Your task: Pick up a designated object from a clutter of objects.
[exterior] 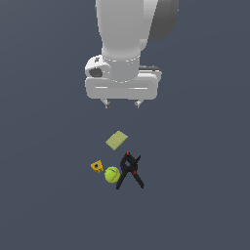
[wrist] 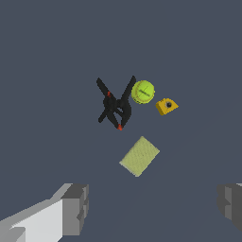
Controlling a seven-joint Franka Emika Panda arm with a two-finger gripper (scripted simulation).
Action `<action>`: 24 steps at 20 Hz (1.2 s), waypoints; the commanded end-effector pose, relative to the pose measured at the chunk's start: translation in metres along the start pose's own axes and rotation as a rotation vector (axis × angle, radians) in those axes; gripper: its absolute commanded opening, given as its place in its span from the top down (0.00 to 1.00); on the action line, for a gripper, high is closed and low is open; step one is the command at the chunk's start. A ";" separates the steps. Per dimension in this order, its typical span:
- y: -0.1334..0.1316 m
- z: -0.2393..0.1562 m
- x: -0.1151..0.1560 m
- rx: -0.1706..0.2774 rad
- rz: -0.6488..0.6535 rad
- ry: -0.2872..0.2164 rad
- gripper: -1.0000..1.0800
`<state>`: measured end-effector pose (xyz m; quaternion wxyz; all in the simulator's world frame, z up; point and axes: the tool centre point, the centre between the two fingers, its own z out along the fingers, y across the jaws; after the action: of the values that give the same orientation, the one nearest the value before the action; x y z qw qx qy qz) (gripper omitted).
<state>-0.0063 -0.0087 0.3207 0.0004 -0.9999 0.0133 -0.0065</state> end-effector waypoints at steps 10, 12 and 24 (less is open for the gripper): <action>0.019 -0.005 0.001 0.031 0.077 0.007 0.04; 0.020 -0.006 0.001 0.032 0.081 0.008 0.04; 0.011 0.024 0.020 0.021 0.049 0.004 0.04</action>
<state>0.0099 -0.0221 0.3044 0.0121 -0.9990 0.0412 -0.0096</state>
